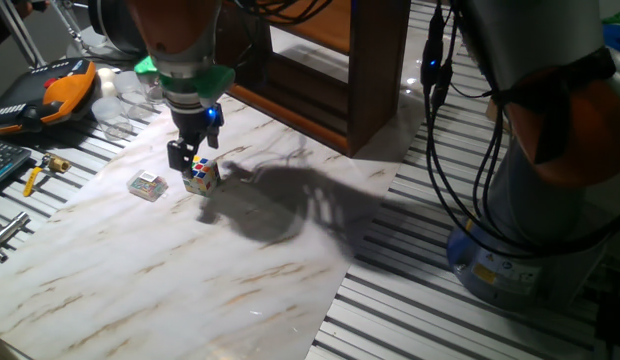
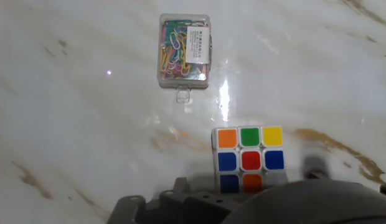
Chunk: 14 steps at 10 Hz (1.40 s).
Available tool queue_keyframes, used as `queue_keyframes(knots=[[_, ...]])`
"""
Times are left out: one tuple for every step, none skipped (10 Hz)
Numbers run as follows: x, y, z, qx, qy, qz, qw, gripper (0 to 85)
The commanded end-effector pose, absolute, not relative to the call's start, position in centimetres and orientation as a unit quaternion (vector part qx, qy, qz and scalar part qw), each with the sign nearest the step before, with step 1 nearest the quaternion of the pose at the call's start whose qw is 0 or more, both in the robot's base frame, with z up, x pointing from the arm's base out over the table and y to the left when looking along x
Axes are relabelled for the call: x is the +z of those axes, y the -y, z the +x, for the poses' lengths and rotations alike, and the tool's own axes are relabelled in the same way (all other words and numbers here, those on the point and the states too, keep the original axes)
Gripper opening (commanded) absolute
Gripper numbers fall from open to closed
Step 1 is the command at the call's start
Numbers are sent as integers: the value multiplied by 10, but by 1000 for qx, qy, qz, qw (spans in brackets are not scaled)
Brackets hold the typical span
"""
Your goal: Put the object on the shelf
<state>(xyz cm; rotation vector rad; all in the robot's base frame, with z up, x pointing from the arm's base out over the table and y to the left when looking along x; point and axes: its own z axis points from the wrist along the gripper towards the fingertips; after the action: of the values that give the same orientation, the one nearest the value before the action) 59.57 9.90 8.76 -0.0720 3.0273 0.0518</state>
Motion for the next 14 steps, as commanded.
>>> queue_keyframes(knots=[[85, -99, 597, 17, -998, -24, 57, 850], [83, -99, 598, 16, -998, -24, 55, 850], [82, -100, 599, 16, -998, -24, 52, 850], [80, -99, 600, 17, -998, -24, 49, 850], [78, -99, 601, 16, -998, -25, 47, 850], [77, -99, 601, 17, -998, -26, 46, 850], [76, -98, 602, 17, -999, -26, 45, 850], [75, -98, 603, 17, -999, -26, 44, 850], [74, -97, 603, 17, -999, -28, 44, 850], [74, -95, 604, 18, -999, -28, 43, 850], [73, -95, 604, 18, -999, -28, 42, 850], [70, -95, 605, 18, -999, -28, 42, 850], [67, -95, 606, 18, -999, -28, 42, 850], [66, -95, 607, 19, -999, -27, 42, 850]])
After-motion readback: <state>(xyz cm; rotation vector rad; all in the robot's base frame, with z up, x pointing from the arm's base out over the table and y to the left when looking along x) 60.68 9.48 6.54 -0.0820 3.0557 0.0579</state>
